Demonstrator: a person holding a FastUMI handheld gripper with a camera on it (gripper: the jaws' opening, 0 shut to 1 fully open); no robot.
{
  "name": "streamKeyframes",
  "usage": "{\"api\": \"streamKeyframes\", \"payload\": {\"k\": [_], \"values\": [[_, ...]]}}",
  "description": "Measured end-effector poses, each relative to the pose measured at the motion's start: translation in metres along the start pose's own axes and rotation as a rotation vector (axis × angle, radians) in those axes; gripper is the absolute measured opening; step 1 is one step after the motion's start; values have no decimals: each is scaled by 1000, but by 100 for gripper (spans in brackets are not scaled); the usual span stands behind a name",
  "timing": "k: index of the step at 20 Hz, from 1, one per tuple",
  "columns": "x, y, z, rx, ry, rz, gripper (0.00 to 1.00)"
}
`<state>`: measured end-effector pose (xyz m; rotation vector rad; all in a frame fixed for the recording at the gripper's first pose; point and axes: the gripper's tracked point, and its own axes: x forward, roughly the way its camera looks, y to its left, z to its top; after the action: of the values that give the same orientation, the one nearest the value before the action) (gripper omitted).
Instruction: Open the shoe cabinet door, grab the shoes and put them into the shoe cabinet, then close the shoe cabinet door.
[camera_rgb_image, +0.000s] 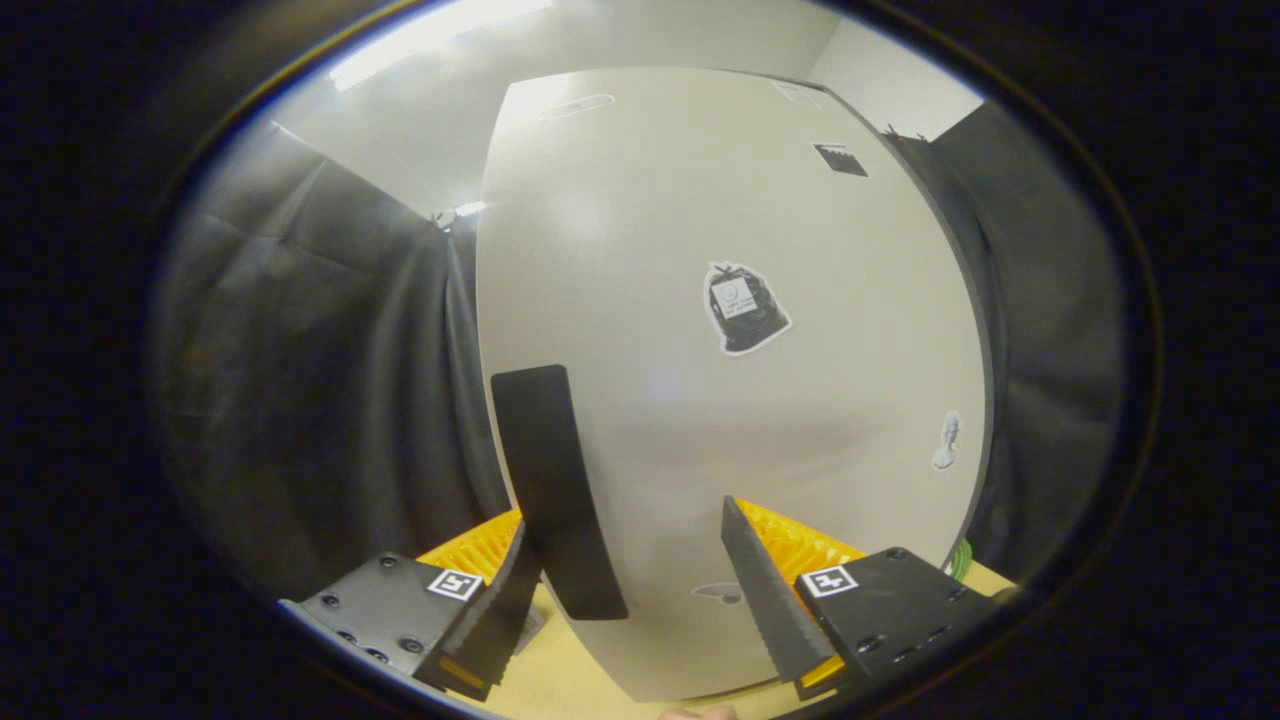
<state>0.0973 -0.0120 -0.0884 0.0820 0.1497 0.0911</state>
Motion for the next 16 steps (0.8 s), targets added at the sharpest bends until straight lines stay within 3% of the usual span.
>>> {"api": "streamKeyframes", "payload": {"k": [16], "values": [[16,2,-4,20,3,-55,99]]}}
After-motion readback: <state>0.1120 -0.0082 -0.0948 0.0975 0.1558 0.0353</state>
